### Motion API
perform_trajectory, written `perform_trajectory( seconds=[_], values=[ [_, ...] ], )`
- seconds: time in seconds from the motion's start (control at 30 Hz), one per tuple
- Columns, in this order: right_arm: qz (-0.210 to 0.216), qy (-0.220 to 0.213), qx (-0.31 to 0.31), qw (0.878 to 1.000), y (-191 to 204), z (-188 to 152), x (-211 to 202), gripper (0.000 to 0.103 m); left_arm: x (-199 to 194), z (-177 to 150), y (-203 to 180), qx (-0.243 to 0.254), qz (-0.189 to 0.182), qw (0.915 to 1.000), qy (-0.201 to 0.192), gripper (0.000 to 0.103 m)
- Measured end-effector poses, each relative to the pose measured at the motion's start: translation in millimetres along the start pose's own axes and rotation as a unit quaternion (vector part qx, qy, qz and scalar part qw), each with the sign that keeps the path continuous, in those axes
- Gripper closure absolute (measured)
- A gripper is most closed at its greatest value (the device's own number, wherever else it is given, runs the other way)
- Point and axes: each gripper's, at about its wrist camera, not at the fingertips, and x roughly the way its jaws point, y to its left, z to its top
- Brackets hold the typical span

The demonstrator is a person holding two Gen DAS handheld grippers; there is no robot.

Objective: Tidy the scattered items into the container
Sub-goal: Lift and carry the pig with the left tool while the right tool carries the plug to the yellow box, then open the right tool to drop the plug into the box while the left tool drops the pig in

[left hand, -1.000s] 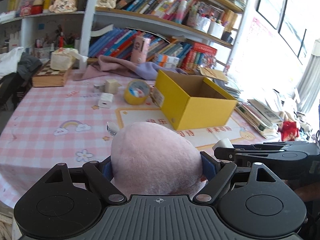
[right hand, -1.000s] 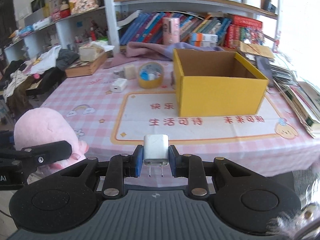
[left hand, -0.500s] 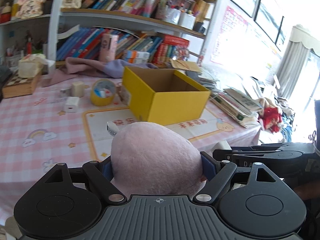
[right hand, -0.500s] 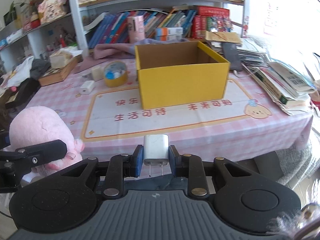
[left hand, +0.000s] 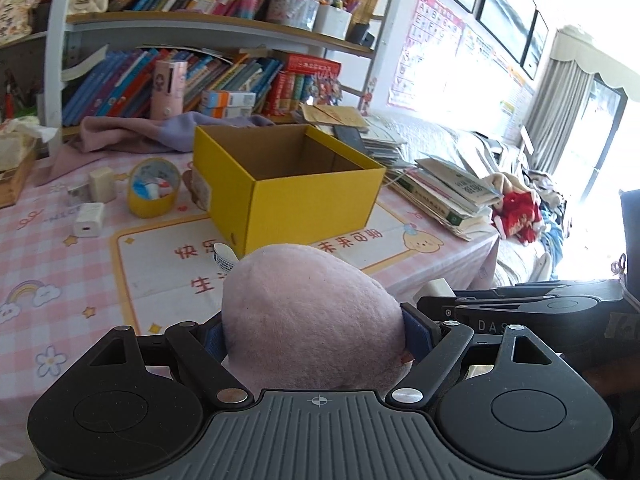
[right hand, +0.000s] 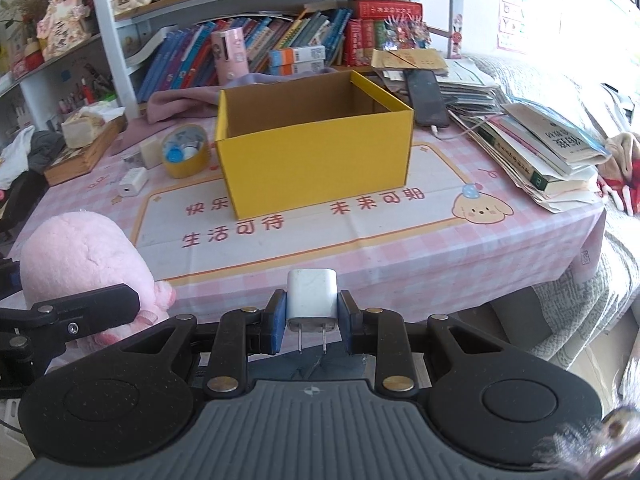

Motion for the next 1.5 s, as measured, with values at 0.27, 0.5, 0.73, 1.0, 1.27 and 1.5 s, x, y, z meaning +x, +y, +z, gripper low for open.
perform_trajectory(
  seconds=[0.27, 0.5, 0.73, 1.0, 1.27, 1.5],
  values=[
    [-0.001, 0.003, 0.004, 1.000, -15.7, 16.8, 22.2, 0.078, 27.2, 15.9, -1.3, 0.009, -0.002, 0.9999, 0.003, 0.019],
    [0.010, -0.022, -0.019, 1.000, -22.7, 42.2, 42.9, 0.078, 49.5, 37.1, -5.1, 0.029, -0.004, 0.9993, -0.022, 0.019],
    [0.020, -0.067, -0.036, 0.997, -36.7, 85.9, 64.3, 0.078, 77.8, 73.0, -7.7, 0.047, 0.006, 0.9974, -0.054, 0.019],
    [0.043, -0.101, -0.059, 0.992, -60.4, 143.1, 93.8, 0.078, 107.9, 114.7, -13.4, 0.050, 0.033, 0.9946, -0.085, 0.018],
    [0.087, -0.096, -0.081, 0.988, -76.0, 191.5, 142.5, 0.078, 146.1, 144.5, -8.7, 0.043, 0.081, 0.9926, -0.079, 0.018],
    [0.127, -0.043, -0.094, 0.987, -80.1, 214.4, 196.5, 0.078, 184.6, 156.2, 8.6, 0.025, 0.120, 0.9918, -0.038, 0.018]
  ],
)
